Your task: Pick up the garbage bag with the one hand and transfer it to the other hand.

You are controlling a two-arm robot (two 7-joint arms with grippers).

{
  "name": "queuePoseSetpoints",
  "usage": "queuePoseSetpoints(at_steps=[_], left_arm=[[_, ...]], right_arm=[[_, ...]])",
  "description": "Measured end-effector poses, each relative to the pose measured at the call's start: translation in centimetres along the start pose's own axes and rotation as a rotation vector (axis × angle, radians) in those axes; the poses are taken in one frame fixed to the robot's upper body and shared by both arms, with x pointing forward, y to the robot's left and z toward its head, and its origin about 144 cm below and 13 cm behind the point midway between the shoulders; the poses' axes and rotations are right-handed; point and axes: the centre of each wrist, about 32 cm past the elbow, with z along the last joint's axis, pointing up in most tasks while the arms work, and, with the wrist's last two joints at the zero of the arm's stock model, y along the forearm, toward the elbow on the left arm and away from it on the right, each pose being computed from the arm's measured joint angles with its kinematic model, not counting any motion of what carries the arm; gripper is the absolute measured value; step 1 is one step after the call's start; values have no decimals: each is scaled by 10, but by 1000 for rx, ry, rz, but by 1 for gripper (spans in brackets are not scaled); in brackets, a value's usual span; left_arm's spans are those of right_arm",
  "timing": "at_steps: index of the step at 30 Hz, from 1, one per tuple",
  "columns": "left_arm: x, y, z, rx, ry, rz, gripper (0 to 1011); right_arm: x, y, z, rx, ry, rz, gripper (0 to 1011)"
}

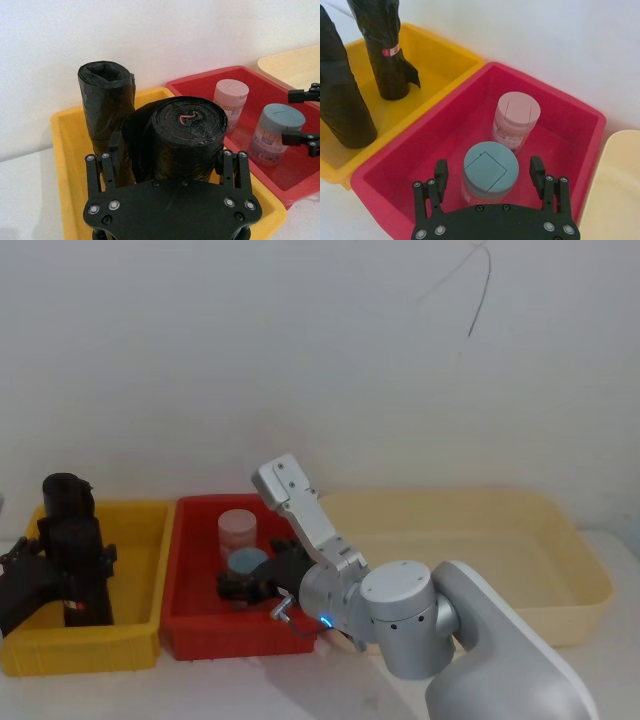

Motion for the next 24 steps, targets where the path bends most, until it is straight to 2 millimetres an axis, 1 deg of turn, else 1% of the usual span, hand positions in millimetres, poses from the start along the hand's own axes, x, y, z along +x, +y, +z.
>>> queuePoseSetpoints(at_steps=[18, 22, 24], left_arm=[[0, -1, 0, 0, 1, 0, 1000], [0, -1, 0, 0, 1, 0, 1000], [0, -1, 0, 0, 1, 0, 1000]], right_arm=[[2, 10, -10, -37, 17, 6, 1002], [2, 11, -11, -37, 19, 7, 945], [2, 11, -11, -38, 20, 7, 886]])
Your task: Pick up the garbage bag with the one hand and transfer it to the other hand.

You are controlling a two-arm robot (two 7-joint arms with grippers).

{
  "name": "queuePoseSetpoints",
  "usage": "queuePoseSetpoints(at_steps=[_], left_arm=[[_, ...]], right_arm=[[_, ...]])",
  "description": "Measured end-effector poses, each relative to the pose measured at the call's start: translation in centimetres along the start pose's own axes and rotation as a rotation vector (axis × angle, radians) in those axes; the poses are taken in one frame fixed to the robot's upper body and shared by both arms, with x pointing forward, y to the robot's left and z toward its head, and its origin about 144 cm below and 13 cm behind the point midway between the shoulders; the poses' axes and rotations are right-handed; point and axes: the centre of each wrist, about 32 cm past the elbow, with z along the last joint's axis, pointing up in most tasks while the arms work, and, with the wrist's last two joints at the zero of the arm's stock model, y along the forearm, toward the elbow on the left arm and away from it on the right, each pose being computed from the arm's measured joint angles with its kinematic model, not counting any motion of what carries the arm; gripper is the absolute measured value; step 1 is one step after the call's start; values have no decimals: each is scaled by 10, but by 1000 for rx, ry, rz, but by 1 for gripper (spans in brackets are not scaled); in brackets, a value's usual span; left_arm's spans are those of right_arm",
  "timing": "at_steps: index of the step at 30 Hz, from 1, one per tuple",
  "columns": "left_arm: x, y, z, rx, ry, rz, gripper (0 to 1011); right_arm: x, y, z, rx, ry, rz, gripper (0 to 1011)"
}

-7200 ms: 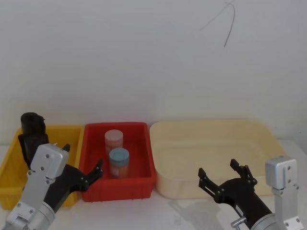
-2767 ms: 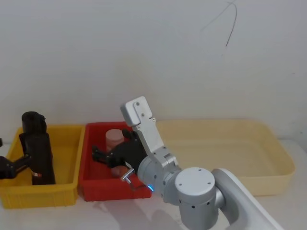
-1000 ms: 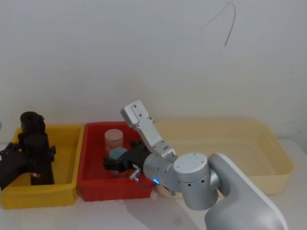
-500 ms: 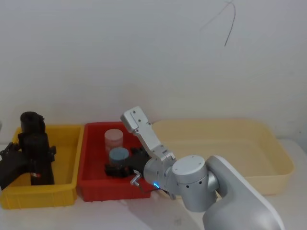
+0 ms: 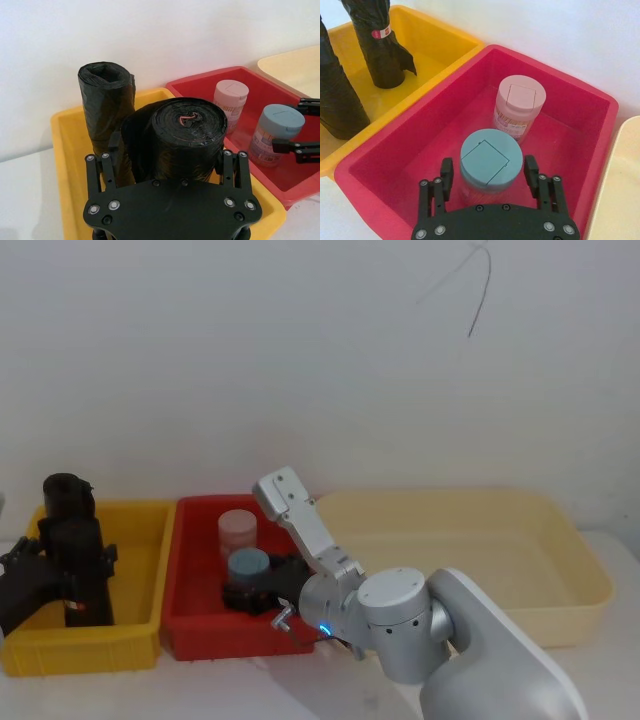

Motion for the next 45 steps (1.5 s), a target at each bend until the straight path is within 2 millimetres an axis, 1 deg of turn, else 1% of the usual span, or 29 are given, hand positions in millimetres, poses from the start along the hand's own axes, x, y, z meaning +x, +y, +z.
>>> queuePoseSetpoints(at_steps=[1, 2, 4, 5, 6, 7, 8, 10, 13, 14, 15, 16, 17, 18, 20, 30, 42, 45], left_arm=[[0, 0, 0, 0, 0, 0, 1000], [0, 0, 0, 0, 0, 0, 996], [0, 0, 0, 0, 0, 0, 978], [0, 0, 0, 0, 0, 0, 944], [0, 0, 0, 0, 0, 0, 926], [0, 0, 0, 0, 0, 0, 912], [0, 0, 0, 0, 0, 0, 869], [0, 0, 0, 0, 0, 0, 840], [0, 0, 0, 0, 0, 0, 729], [0, 0, 0, 0, 0, 0, 729], [0, 0, 0, 0, 0, 0, 670], [0, 0, 0, 0, 0, 0, 657], [0, 0, 0, 0, 0, 0, 610], [0, 0, 0, 0, 0, 0, 599], [0, 0, 0, 0, 0, 0, 535], [0, 0, 0, 0, 0, 0, 463], [0, 0, 0, -1, 0, 0, 454], [-2, 0, 3, -13, -3, -3, 454]], right_arm=[[0, 0, 0, 0, 0, 0, 872], [0, 0, 0, 0, 1, 0, 820], [0, 1, -1, -1, 1, 0, 787], [0, 1, -1, -2, 2, 0, 765], [0, 1, -1, -2, 2, 1, 709], [0, 1, -1, -2, 2, 1, 695], [0, 1, -1, -2, 2, 1, 690], [0, 1, -1, -3, 3, 1, 678], [0, 2, -2, -3, 3, 1, 679], [0, 2, -2, -3, 3, 1, 678], [0, 2, -2, -3, 4, 1, 679], [0, 2, -2, -3, 4, 1, 679], [1, 2, -2, -3, 4, 1, 679], [1, 2, -2, -3, 4, 1, 679], [1, 2, -2, -4, 5, 1, 678], [1, 2, -2, -4, 6, 2, 679], [1, 2, -2, -5, 6, 2, 679], [1, 1, -2, 0, 7, 2, 679]])
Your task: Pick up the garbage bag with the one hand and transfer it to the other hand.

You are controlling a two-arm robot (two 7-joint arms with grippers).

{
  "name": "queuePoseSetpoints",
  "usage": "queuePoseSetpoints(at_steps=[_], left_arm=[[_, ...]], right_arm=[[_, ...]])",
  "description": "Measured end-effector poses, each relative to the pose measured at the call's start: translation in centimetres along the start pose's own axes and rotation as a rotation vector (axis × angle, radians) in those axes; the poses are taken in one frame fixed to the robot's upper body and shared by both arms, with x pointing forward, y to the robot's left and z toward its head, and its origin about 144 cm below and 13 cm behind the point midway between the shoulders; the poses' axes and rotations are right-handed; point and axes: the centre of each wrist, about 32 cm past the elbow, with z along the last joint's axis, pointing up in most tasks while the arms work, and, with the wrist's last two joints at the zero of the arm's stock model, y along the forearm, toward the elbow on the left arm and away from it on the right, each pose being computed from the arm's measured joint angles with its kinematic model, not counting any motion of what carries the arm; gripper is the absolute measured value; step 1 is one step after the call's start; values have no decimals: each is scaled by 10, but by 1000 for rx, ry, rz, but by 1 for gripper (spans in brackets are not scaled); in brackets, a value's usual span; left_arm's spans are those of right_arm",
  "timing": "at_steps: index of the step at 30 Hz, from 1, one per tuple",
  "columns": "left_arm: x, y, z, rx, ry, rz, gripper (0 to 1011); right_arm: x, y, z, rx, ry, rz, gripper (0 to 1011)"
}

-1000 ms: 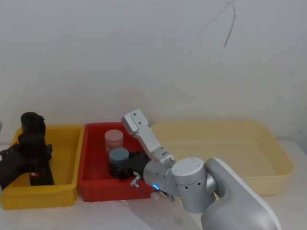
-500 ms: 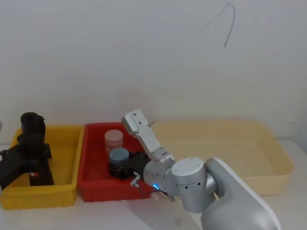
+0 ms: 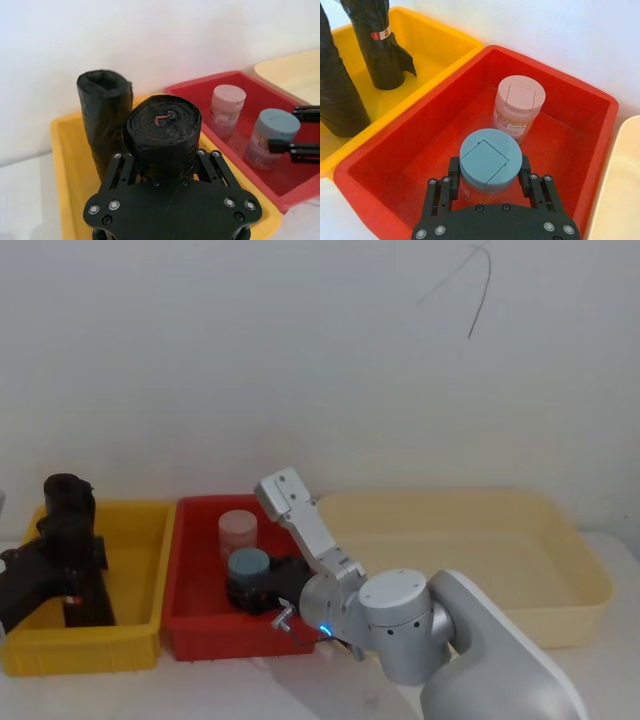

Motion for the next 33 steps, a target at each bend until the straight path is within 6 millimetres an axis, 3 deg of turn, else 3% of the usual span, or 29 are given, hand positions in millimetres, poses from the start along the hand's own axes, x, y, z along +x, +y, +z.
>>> queuePoseSetpoints(at_steps=[5, 17, 24, 33], left_arm=[[-3, -1, 7, -24, -8, -8, 454], [-18, -15, 55, -146, -55, -96, 454], [-27, -35, 87, -216, -72, -188, 454], [-29, -64, 100, -242, -73, -263, 454]], right_arm=[[2, -6, 2, 22, 10, 1, 679], [15, -40, 30, 183, 52, -15, 679], [31, -68, 50, 294, 77, -79, 679], [47, -93, 61, 376, 93, -184, 678]])
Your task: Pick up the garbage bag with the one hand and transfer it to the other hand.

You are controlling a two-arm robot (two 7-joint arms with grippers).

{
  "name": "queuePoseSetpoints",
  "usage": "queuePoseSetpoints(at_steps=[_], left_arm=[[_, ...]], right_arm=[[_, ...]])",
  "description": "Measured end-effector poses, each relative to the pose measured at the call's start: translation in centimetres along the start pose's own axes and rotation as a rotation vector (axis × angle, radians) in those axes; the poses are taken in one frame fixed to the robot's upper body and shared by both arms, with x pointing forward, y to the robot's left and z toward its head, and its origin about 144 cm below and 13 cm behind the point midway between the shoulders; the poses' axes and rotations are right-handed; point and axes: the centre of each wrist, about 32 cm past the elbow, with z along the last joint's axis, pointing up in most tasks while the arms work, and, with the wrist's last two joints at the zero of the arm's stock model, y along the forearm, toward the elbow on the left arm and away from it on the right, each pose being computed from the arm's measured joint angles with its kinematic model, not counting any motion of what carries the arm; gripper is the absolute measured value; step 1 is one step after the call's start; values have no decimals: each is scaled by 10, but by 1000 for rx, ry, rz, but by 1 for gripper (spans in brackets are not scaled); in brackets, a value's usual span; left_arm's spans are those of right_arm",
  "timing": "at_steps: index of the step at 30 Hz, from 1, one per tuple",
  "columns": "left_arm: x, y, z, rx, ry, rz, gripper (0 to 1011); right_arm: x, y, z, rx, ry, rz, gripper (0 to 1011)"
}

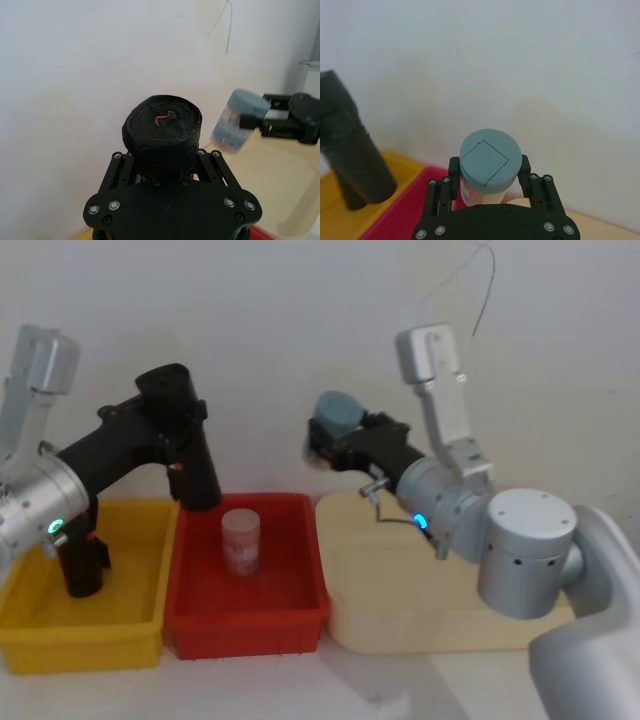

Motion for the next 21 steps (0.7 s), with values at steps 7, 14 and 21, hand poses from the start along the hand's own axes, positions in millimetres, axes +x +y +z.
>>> queuePoseSetpoints(at_steps=[7, 14, 21], left_arm=[[5, -22, -9, 6, 27, -56, 454], [6, -41, -20, 24, 46, -113, 454], [6, -63, -30, 31, 57, -176, 454]], right_arm=[[18, -15, 6, 38, -3, -112, 679], [34, -29, 1, 36, 4, -216, 679], [46, -39, -9, -1, 17, -291, 679]])
